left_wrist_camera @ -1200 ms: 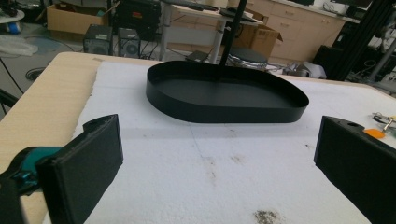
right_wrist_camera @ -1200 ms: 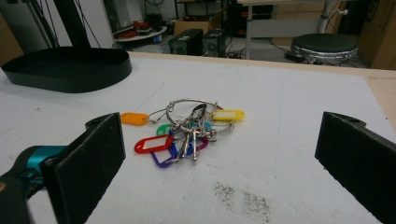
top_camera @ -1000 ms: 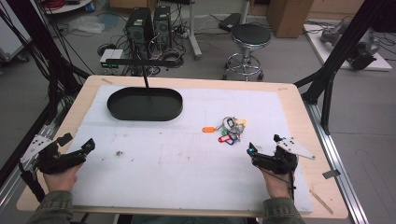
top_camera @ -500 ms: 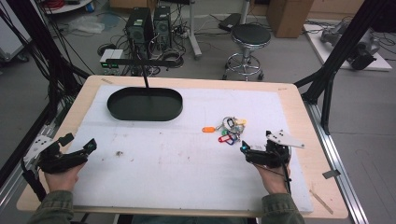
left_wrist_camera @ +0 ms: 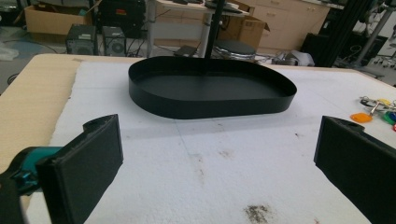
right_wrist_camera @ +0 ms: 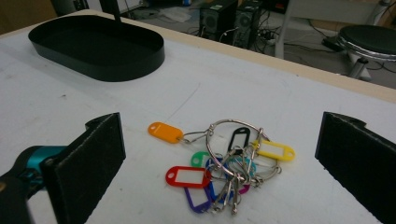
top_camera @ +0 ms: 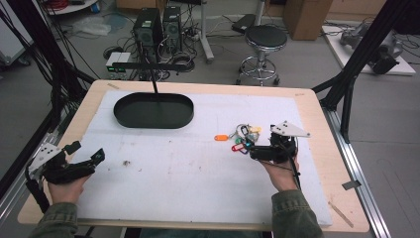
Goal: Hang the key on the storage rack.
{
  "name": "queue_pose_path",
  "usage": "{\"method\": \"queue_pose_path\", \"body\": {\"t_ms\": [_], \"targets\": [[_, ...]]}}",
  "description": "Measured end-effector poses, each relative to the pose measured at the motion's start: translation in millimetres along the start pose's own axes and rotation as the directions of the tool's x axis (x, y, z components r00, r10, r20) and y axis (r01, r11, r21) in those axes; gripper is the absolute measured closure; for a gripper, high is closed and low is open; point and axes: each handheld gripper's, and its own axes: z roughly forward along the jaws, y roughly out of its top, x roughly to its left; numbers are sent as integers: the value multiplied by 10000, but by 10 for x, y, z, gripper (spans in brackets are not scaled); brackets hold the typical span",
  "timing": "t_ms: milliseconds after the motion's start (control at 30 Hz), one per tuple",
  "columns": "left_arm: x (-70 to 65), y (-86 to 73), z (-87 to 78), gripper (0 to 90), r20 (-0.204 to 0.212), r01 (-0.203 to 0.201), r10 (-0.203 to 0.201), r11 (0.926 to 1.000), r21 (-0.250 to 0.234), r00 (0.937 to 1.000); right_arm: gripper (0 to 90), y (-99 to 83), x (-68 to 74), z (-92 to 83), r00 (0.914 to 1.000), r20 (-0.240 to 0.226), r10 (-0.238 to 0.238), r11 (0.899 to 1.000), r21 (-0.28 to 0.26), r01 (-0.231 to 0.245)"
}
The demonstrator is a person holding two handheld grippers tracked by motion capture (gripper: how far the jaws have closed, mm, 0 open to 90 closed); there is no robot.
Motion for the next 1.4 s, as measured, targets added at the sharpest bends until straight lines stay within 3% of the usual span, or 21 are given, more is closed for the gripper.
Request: {"method": "queue_pose_path", "body": {"t_ms": [233,567,967,1100,1233,1400], "targets": [[-2,-5,30,18,342,48,-57,9997,251,9994,5,112,-9,103,9997,-118,-209,9997,157,211],[-7,-7,46,18,494,154,-164,9996,219,9986,5,232,-82,271,9989,-455,72,9980,627,-43],[2,-12,74,18,743,179,-198,9995,257,9970,5,347,-43,520,9990,-386,-224,9895,1418,277],[11,-15,82,29,791,174,-196,9995,280,9967,5,328,-51,622,9985,-462,-289,9827,1813,368],[7,-23,99,60,820,73,-104,9993,378,9966,5,315,-50,749,9974,-473,-535,9675,2449,635],[22,-23,96,58,740,192,-219,9991,372,9970,5,323,-39,867,9956,-574,-737,9540,2868,871]]}}
